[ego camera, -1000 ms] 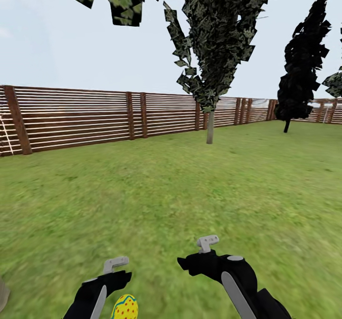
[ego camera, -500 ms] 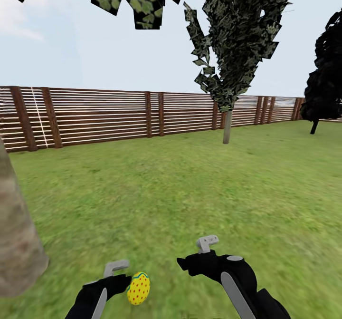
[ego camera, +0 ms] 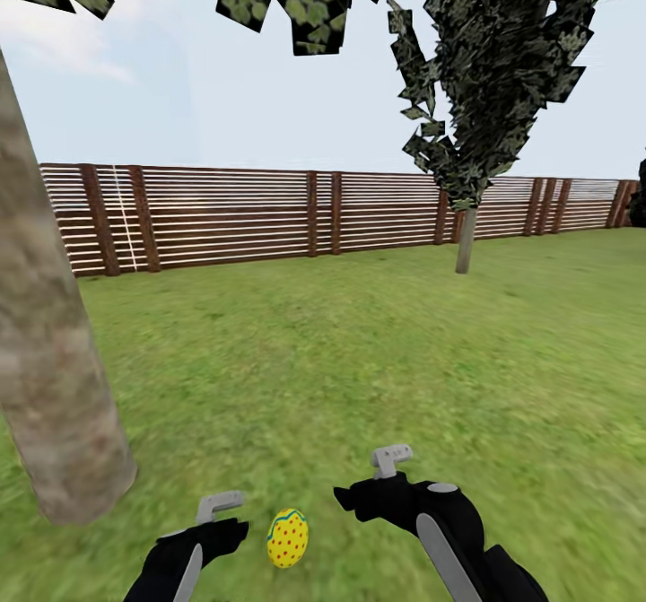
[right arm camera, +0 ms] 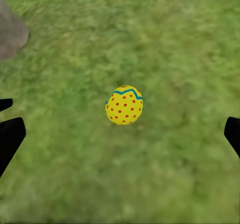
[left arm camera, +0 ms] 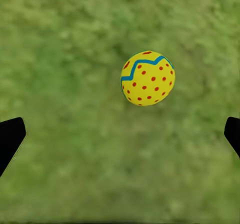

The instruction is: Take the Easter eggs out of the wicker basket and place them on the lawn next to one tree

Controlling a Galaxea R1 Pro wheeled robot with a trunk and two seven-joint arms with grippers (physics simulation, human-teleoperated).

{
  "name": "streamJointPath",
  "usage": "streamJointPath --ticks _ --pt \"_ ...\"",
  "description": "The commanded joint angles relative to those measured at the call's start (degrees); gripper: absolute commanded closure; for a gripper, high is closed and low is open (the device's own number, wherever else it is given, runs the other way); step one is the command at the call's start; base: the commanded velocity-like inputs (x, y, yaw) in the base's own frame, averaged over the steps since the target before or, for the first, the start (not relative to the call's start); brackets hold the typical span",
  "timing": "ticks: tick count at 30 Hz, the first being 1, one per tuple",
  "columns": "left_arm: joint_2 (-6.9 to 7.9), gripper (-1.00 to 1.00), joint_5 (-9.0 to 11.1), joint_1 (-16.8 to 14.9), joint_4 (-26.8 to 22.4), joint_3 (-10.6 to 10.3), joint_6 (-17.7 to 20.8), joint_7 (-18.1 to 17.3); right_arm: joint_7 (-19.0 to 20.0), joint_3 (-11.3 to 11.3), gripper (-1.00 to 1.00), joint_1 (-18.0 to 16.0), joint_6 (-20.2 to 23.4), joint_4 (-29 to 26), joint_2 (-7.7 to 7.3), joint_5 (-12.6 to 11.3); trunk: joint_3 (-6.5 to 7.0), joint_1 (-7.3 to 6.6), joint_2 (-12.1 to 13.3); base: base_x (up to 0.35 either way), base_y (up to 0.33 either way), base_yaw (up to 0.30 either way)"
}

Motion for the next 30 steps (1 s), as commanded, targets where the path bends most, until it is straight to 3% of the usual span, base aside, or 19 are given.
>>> streamJointPath --ticks 1,30 --pt "-0.06 -1.0 0.1 0.0 -0.1 0.1 0.3 0.0 -0.6 0.1 -1.0 0.0 0.1 -0.1 -0.06 -0.6 0.07 -0.24 0.4 -0.002 -0.001 0.242" --pt "-0.06 -1.0 0.1 0.0 -0.1 0.1 0.3 0.0 -0.6 0.2 -1.0 -0.1 0.1 0.0 -0.05 -0.6 3.8 -6.61 12.0 0.0 0.0 0.242"
